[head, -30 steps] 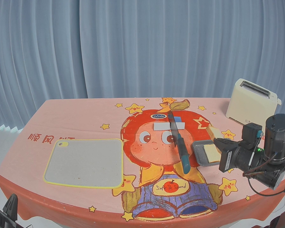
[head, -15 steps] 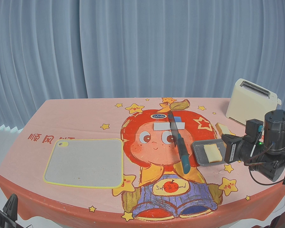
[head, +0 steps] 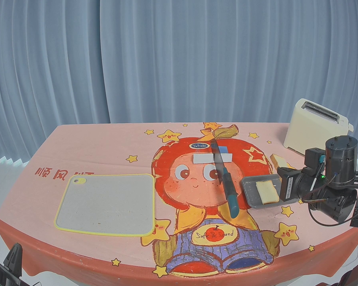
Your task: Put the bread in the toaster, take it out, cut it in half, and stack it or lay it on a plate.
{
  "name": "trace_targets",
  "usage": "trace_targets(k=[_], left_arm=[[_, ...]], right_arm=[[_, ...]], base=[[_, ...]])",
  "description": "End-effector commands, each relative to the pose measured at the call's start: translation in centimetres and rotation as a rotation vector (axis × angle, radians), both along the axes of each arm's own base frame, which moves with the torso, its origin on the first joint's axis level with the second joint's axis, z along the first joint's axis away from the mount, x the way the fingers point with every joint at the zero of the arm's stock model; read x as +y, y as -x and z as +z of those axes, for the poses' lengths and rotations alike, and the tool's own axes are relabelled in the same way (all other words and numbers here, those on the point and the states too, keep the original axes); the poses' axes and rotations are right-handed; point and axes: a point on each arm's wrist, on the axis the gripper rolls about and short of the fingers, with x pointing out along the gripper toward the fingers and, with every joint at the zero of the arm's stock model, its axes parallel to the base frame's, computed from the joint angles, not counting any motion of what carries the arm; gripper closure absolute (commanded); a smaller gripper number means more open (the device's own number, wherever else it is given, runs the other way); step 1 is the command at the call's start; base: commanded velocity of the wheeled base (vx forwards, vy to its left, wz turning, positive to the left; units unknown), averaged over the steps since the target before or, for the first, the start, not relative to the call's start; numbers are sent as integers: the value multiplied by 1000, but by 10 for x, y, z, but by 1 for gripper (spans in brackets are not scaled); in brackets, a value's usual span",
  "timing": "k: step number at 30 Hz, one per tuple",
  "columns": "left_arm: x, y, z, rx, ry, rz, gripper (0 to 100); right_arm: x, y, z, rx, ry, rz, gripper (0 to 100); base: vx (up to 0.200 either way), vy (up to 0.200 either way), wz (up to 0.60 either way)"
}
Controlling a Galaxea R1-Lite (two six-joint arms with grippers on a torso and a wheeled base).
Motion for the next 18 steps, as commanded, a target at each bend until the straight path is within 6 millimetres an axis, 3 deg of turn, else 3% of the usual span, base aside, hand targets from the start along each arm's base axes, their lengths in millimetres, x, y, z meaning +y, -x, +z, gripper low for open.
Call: trace_targets(k=[1, 18], left_arm=[[0, 0, -5, 1, 0, -2, 100], [0, 0, -5, 1, 0, -2, 100]], right_arm=[[2, -6, -2, 6, 5, -7, 100], [4, -24, -5, 16, 11, -40, 100]], base=[[0, 0, 0], [0, 0, 0]])
